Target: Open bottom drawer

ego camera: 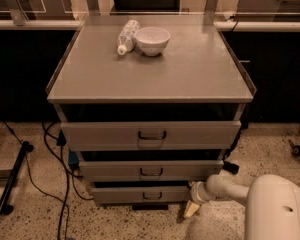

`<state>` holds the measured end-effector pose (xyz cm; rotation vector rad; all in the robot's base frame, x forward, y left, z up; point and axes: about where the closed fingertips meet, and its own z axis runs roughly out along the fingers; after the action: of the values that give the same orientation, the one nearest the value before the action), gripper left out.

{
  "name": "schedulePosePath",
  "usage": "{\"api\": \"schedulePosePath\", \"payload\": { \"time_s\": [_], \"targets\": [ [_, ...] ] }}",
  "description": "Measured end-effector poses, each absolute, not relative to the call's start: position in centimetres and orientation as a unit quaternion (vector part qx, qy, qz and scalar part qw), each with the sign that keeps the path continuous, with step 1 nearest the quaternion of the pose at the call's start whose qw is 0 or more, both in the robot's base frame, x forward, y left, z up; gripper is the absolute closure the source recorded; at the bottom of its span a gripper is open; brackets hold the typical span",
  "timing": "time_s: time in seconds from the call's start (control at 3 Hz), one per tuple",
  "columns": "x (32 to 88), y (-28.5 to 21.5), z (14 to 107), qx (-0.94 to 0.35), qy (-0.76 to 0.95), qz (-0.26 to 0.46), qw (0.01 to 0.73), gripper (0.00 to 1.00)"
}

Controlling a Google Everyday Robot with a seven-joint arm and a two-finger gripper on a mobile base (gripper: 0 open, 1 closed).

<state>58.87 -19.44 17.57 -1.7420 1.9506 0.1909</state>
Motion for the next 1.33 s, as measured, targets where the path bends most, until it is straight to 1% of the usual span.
{"api": "schedulePosePath", "payload": {
  "time_s": [0.67, 1.0, 1.33],
  "targets": [
    [59.12, -19.77, 16.05, -0.629, 0.739, 0.11, 0.217, 0.0],
    [59.0, -19.79, 16.05, -0.629, 0.739, 0.11, 0.217, 0.0],
    [58.58, -19.58, 15.84, -0.627, 0.743, 0.121, 0.201, 0.0]
  ]
}}
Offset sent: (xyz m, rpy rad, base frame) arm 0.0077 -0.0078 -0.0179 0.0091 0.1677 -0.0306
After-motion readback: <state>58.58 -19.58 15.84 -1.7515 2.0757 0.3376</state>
